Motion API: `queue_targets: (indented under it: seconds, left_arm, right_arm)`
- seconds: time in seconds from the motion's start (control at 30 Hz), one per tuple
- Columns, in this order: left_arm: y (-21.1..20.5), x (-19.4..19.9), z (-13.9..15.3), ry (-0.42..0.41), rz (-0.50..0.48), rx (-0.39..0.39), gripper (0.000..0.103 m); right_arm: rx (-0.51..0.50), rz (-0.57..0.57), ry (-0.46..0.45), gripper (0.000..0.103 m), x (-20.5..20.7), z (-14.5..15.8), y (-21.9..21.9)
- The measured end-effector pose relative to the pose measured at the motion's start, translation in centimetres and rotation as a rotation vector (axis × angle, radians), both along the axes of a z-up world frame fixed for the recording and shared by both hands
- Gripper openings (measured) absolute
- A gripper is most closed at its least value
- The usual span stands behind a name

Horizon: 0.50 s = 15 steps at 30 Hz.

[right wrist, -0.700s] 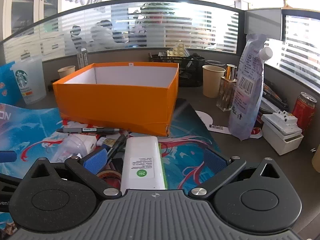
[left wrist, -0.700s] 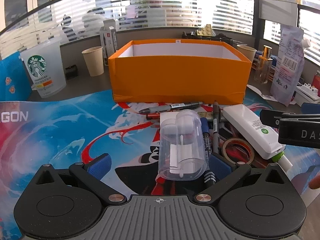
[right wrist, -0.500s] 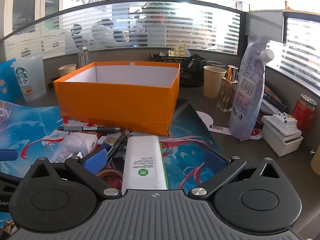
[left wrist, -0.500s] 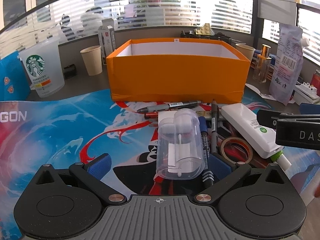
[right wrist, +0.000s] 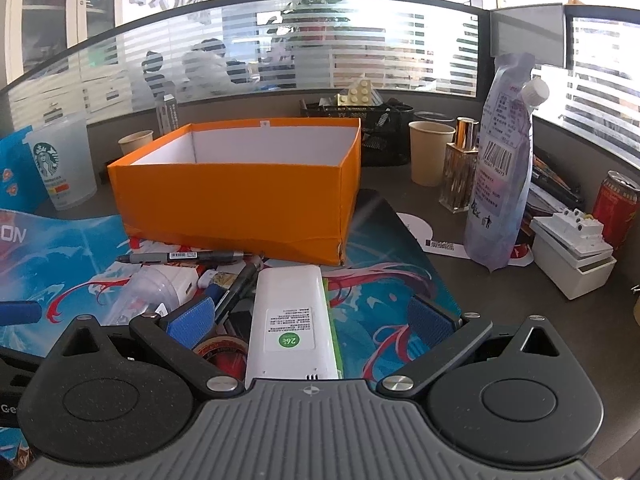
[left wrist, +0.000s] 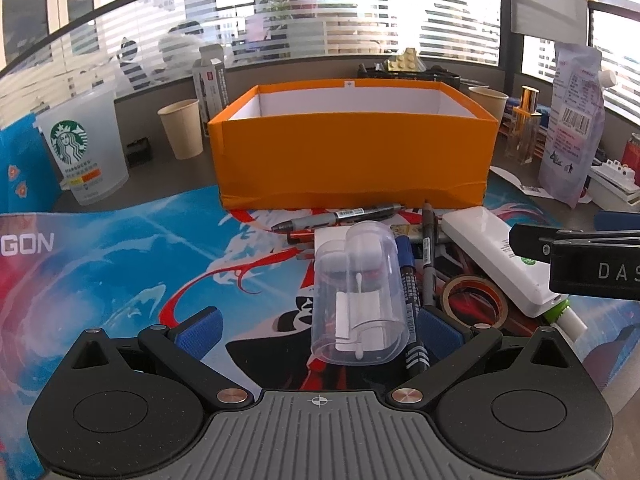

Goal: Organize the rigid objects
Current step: 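Grasp the clear plastic case with the left tool while the right tool grasps the white device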

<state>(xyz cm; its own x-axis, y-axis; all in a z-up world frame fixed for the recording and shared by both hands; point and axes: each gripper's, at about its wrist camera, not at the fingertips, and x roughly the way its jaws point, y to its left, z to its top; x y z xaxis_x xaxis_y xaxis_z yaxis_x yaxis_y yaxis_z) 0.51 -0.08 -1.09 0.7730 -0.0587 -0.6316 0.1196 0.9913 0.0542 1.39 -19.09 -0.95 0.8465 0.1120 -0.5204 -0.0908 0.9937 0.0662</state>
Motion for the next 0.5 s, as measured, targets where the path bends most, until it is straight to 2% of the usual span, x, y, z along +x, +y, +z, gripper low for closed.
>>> queue_targets:
  seconds: [0.5]
  left_arm:
    - [-0.35, 0.91, -0.69, -0.009, -0.034, -0.023, 0.103]
  right_arm:
    - [-0.022, 0.03, -0.001, 0.103, 0.69, -0.93, 0.22]
